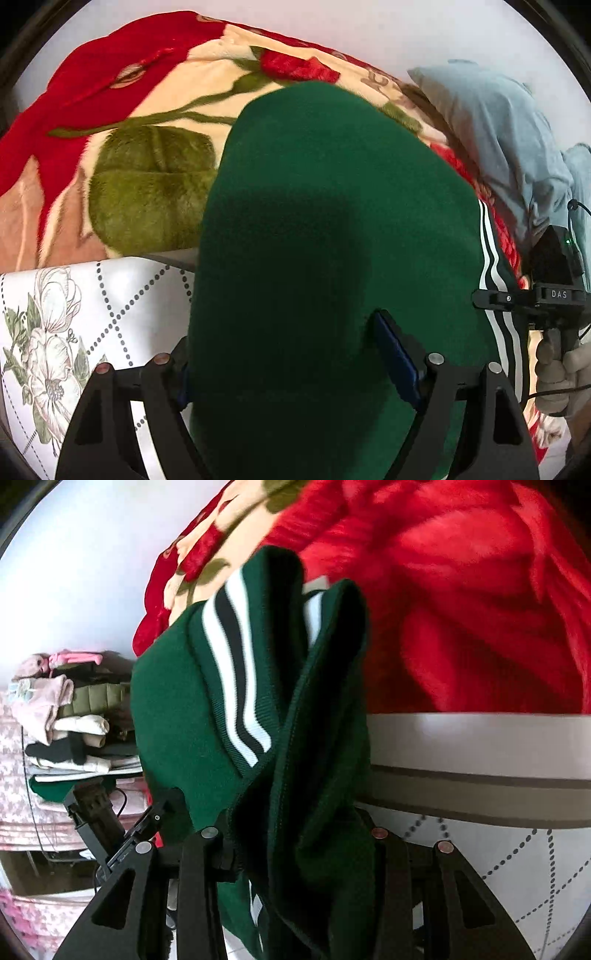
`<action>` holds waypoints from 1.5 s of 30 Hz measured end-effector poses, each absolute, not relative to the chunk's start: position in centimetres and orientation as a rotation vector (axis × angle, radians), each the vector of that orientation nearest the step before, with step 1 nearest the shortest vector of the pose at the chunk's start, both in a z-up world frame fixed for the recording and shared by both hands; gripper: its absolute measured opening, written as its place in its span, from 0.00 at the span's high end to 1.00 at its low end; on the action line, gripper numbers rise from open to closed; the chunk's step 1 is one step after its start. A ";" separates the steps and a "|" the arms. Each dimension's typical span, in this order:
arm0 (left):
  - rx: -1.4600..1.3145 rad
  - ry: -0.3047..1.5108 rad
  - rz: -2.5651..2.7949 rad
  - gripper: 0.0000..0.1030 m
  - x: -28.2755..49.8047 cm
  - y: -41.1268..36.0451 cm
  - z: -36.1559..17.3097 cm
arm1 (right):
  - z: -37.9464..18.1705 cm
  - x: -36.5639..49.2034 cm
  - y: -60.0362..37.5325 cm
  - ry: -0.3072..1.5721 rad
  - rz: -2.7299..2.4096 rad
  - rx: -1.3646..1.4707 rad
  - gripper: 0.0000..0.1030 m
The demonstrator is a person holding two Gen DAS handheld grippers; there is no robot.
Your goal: Fold large clothes
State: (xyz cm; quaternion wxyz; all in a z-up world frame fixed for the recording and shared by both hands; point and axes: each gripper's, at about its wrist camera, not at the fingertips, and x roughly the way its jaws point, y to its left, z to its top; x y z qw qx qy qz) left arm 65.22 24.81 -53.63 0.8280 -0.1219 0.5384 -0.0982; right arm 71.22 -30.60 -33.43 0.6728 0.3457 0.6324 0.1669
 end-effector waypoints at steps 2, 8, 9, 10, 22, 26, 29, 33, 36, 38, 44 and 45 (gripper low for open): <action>-0.246 1.148 -0.209 0.20 65.2 24.8 -53.5 | -33.8 71.0 -30.6 1.427 0.346 0.742 0.49; -0.152 1.139 -0.108 0.20 64.0 24.1 -51.5 | -30.0 69.3 -27.9 1.401 0.082 0.422 0.21; -0.127 1.132 -0.091 0.19 63.6 24.0 -51.2 | -29.3 68.7 -27.6 1.390 0.043 0.369 0.18; -0.076 1.122 -0.055 0.18 62.8 23.5 -50.5 | -28.6 67.9 -27.1 1.379 0.007 0.318 0.11; 0.031 1.033 0.136 0.01 52.8 21.2 -41.8 | -21.4 56.4 -20.5 1.314 -0.160 0.074 0.02; 0.004 1.017 0.117 0.01 49.7 20.8 -36.8 | -15.5 52.0 -19.0 1.272 -0.180 0.073 0.01; 0.014 1.003 0.115 0.01 47.2 20.2 -33.0 | -10.2 48.7 -18.2 1.228 -0.198 0.057 0.01; 0.031 0.976 0.118 0.01 42.8 19.6 -26.6 | -2.2 43.6 -16.8 1.161 -0.200 0.033 0.01; 0.023 0.956 0.106 0.01 39.7 19.5 -22.8 | 3.2 39.9 -16.4 1.111 -0.201 0.011 0.01; 0.023 0.936 0.097 0.01 37.1 19.1 -19.6 | 6.9 37.2 -16.0 1.074 -0.200 0.001 0.01; 0.020 0.883 0.082 0.01 30.9 18.6 -12.5 | 16.6 29.7 -15.4 0.991 -0.211 0.014 0.01; 0.020 0.876 0.089 0.01 30.0 18.5 -11.5 | 18.1 28.4 -15.3 0.981 -0.216 0.018 0.01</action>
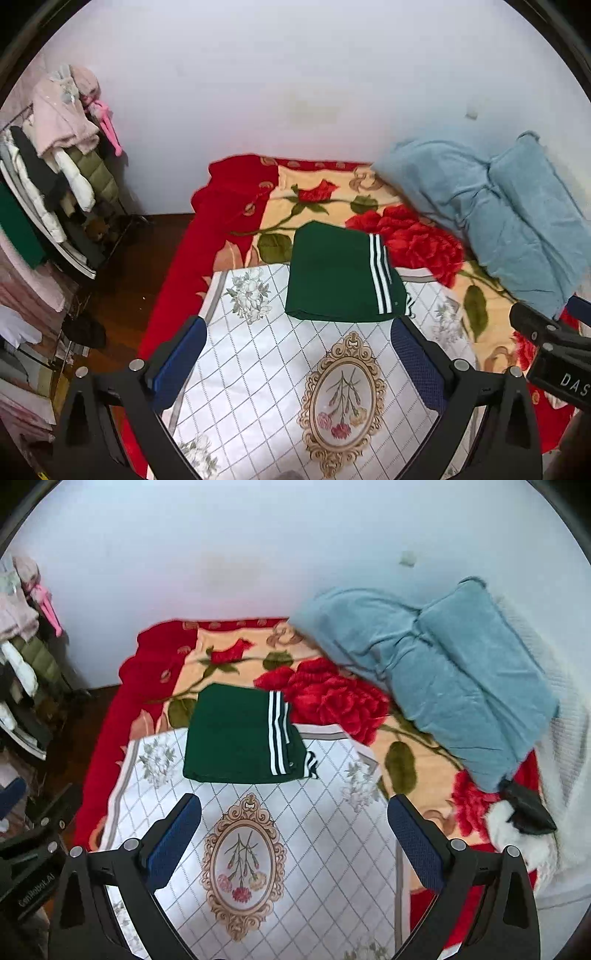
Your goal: Fold large clothes
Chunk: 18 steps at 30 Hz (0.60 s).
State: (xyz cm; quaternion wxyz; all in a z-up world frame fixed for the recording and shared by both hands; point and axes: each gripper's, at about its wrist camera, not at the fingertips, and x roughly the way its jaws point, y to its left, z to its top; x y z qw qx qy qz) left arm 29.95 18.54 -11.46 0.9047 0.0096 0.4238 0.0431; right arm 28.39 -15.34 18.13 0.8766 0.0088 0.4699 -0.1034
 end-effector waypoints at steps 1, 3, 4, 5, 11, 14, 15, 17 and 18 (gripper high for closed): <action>0.012 0.871 0.087 0.01 29.1 18.5 -10.5 | 19.3 27.4 -15.2 0.973 -0.217 0.020 0.01; -0.001 0.858 0.086 0.01 27.6 18.6 -8.8 | 22.1 25.1 -14.8 0.950 -0.221 0.018 0.01; -0.004 0.851 0.082 0.01 26.8 18.5 -8.0 | 23.3 24.1 -14.5 0.938 -0.222 0.014 0.01; -0.004 0.845 0.079 0.01 26.3 18.5 -7.5 | 24.6 23.0 -14.2 0.924 -0.221 0.010 0.01; -0.013 0.818 0.078 0.01 22.6 18.7 -3.6 | 30.5 17.7 -13.1 0.849 -0.226 -0.008 0.01; -0.005 0.810 0.080 0.01 21.2 18.7 -2.1 | 32.4 16.0 -13.0 0.842 -0.221 0.005 0.01; 0.001 0.807 0.080 0.01 20.6 18.7 -1.6 | 33.2 15.4 -13.0 0.838 -0.221 0.007 0.01; 0.000 0.807 0.085 0.01 20.2 18.6 -0.8 | 34.4 14.4 -12.9 0.830 -0.219 -0.003 0.01; -0.004 0.808 0.085 0.01 19.8 18.6 -0.4 | 35.0 13.9 -12.9 0.826 -0.218 -0.007 0.01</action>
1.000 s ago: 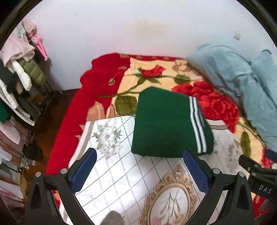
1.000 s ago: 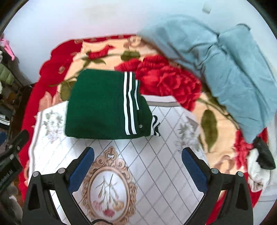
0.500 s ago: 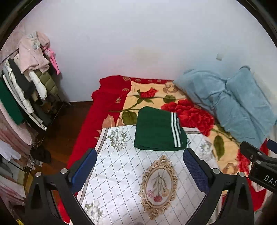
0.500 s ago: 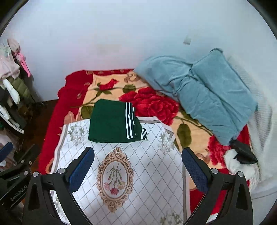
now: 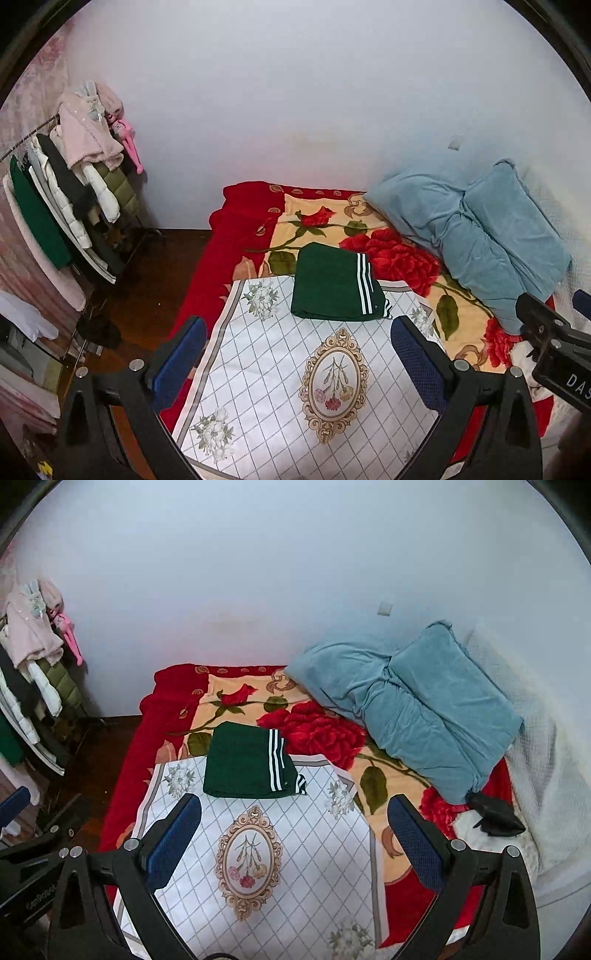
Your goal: Fold large clothes
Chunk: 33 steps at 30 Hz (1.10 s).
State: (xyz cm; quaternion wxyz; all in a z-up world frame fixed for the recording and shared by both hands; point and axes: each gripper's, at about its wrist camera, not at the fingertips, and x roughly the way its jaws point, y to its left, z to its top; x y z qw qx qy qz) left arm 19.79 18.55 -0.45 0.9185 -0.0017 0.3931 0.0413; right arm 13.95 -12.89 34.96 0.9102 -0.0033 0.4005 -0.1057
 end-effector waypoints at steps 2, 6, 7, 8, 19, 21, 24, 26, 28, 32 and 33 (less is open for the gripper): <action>-0.016 0.815 0.081 0.01 19.3 18.4 0.1 | 35.9 13.1 -12.9 0.822 -0.217 -0.009 0.01; -0.024 0.810 0.071 0.01 18.3 18.0 0.6 | 37.3 12.1 -13.3 0.815 -0.215 -0.011 0.01; -0.021 0.807 0.071 0.01 18.2 17.9 0.7 | 37.6 11.9 -13.4 0.814 -0.218 -0.013 0.01; -0.021 0.805 0.072 0.01 17.9 17.8 0.9 | 37.9 11.6 -13.5 0.811 -0.219 -0.011 0.01; -0.016 0.768 0.081 0.01 16.4 17.4 2.1 | 38.8 11.1 -14.6 0.806 -0.193 -0.006 0.00; -0.018 0.767 0.081 0.01 16.3 17.3 2.2 | 38.9 11.1 -14.5 0.803 -0.186 -0.010 0.00; -0.020 0.768 0.083 0.01 16.1 17.3 2.3 | 39.0 11.3 -14.6 0.798 -0.181 -0.015 0.00; -0.021 0.771 0.082 0.01 16.2 17.2 2.4 | 39.0 11.2 -14.7 0.797 -0.179 -0.017 0.00; -0.020 0.770 0.085 0.01 16.1 17.2 2.5 | 38.8 11.4 -14.7 0.799 -0.174 -0.019 0.00; -0.024 0.775 0.084 0.01 16.1 17.2 2.5 | 38.6 11.4 -14.9 0.807 -0.168 -0.021 0.00; -0.024 0.775 0.084 0.01 16.1 17.2 2.6 | 38.6 11.5 -15.0 0.808 -0.167 -0.020 0.00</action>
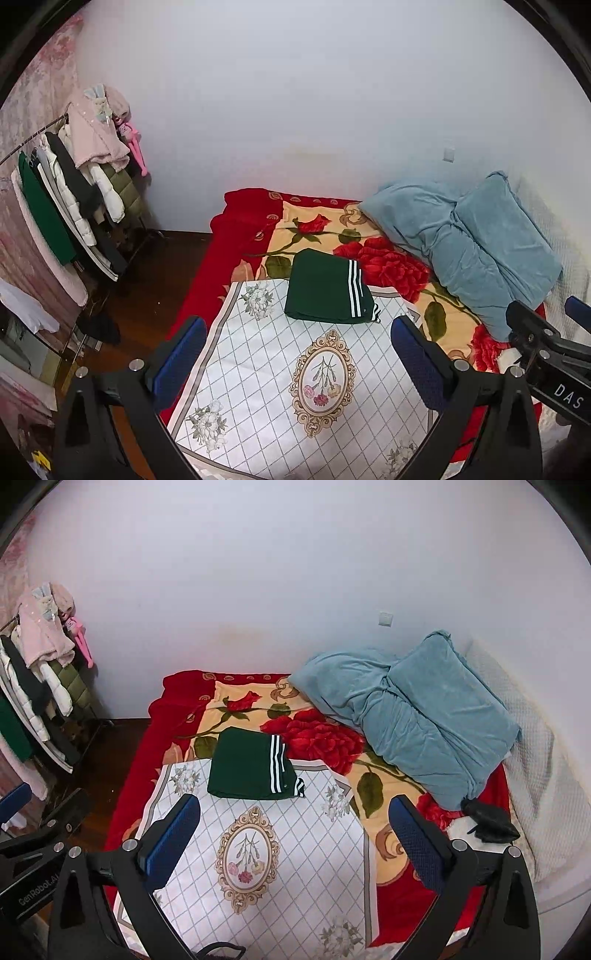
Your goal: Fold large clothes
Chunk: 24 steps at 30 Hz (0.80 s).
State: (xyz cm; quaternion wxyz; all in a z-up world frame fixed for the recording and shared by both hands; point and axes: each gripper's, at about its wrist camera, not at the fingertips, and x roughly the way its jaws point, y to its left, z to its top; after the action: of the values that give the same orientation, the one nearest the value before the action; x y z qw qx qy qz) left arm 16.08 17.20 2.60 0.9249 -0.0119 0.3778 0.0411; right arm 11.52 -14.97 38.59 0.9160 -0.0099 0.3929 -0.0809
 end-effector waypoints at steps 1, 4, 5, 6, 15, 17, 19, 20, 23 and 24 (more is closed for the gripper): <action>-0.024 0.776 0.085 0.01 16.1 17.2 2.6 | 38.6 11.5 -15.1 0.809 -0.166 -0.020 0.00; -0.024 0.775 0.084 0.01 16.1 17.2 2.6 | 38.6 11.6 -15.1 0.808 -0.166 -0.019 0.00; -0.024 0.776 0.084 0.01 16.1 17.2 2.6 | 38.5 11.6 -15.1 0.807 -0.166 -0.019 0.00; -0.023 0.776 0.084 0.01 16.1 17.2 2.6 | 38.6 11.6 -15.1 0.808 -0.165 -0.021 0.00; -0.019 0.778 0.083 0.01 16.0 17.0 2.9 | 38.4 11.7 -15.2 0.810 -0.166 -0.021 0.00; -0.019 0.777 0.084 0.01 16.0 16.9 3.0 | 38.3 11.7 -15.2 0.812 -0.169 -0.019 0.00; -0.020 0.778 0.082 0.01 16.1 16.9 3.0 | 38.3 11.3 -15.1 0.813 -0.175 -0.013 0.00; -0.020 0.777 0.082 0.01 16.0 16.9 3.0 | 38.2 11.4 -15.1 0.814 -0.176 -0.013 0.00; -0.022 0.772 0.081 0.01 15.9 17.0 3.2 | 38.3 11.3 -15.2 0.811 -0.177 -0.012 0.00; -0.021 0.772 0.080 0.01 16.0 16.9 3.2 | 38.2 11.4 -15.2 0.812 -0.175 -0.013 0.00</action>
State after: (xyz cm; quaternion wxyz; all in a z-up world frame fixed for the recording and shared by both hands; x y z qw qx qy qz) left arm 16.03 16.90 3.18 0.9256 -0.0103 0.3764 0.0389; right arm 11.38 -15.22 38.25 0.9149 -0.0063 0.3946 -0.0850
